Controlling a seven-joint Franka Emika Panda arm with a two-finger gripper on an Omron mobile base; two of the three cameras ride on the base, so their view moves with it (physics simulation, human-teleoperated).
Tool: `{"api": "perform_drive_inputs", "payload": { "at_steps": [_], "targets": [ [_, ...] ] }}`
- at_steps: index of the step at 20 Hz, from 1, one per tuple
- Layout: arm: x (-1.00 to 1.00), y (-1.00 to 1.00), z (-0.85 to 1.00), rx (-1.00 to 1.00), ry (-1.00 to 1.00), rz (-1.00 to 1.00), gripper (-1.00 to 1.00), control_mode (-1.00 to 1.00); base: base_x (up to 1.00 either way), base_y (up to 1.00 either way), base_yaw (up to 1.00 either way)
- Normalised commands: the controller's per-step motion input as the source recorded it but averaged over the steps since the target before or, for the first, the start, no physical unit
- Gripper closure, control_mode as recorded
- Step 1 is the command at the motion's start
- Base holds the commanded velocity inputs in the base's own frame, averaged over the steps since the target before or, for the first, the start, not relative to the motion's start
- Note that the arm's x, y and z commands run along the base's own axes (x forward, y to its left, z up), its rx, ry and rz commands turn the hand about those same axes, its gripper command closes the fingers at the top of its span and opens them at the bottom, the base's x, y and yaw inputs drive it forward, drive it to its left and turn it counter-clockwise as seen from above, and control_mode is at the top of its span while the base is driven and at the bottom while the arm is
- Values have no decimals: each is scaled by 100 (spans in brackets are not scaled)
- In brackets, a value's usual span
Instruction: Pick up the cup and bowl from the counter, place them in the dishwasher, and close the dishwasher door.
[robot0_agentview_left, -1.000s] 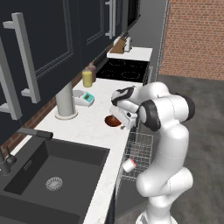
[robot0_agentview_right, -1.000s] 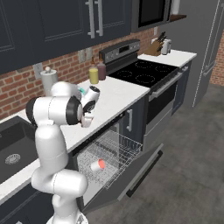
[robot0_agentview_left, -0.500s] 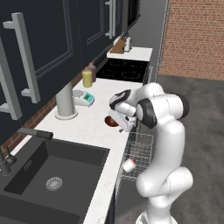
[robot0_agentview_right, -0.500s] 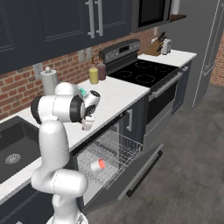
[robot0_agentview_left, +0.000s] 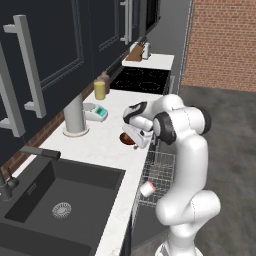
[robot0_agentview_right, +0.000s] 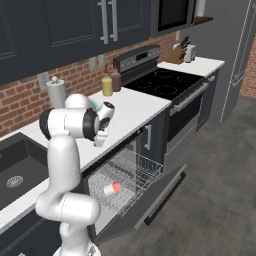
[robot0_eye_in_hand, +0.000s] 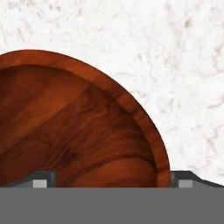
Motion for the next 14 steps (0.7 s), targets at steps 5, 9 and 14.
{"api": "perform_drive_inputs", "payload": {
  "at_steps": [5, 9, 14],
  "targets": [
    [19, -2, -26, -5, 0, -6, -100, -100, 0, 0, 0],
    [1, -2, -33, -9, 0, -8, 100, -100, 0, 0, 0],
    [0, -10, -25, -9, 0, -9, 100, -100, 0, 0, 0]
  ]
}}
